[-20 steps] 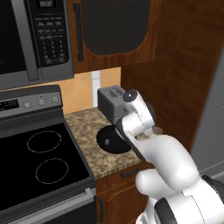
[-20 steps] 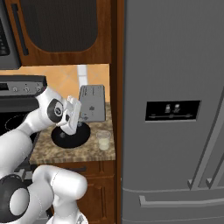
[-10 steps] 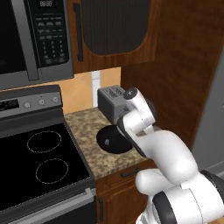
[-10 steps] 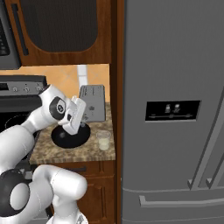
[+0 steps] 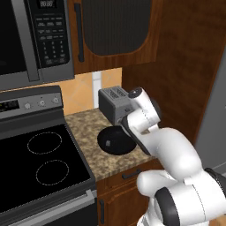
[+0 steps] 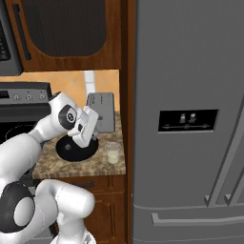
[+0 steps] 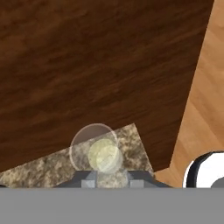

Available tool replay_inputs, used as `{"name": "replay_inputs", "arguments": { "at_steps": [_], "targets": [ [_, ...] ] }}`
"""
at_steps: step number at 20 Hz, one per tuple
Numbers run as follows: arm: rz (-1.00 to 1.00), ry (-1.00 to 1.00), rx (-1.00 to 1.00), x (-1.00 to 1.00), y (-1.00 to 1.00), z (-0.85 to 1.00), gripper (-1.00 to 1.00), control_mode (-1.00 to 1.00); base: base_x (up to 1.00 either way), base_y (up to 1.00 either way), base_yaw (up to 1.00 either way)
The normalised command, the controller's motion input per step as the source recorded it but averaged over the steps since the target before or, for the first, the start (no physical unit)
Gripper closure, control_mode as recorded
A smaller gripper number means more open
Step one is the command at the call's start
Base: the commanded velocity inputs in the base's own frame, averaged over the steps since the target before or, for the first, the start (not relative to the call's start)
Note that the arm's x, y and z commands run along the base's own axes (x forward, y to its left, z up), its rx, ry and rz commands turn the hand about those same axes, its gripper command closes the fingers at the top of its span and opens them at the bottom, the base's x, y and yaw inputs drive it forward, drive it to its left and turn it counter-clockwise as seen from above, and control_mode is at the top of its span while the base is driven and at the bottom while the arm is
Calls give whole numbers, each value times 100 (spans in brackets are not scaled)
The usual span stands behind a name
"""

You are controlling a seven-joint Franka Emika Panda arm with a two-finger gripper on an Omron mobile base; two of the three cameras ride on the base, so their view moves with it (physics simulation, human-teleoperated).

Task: Grab a lemon wedge from the fridge and one ice cube from the ice bowl, and put them in the glass of lemonade.

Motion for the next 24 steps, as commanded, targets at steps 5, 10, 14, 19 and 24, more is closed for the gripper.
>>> {"name": "replay_inputs", "arguments": {
  "at_steps": [5,10,14,19,24],
  "targets": [
    [0,18,-5,-3,0,-7,100,-100,0,0,0],
    [0,13,-3,-4,-10,0,100,-100,0,0,0],
    [0,8,0,0,-21,0,100,-100,0,0,0],
    [1,7,0,0,-16,-7,100,-100,0,0,0],
    [7,6,0,-8,-1,-16,100,-100,0,0,0]
  ]
}}
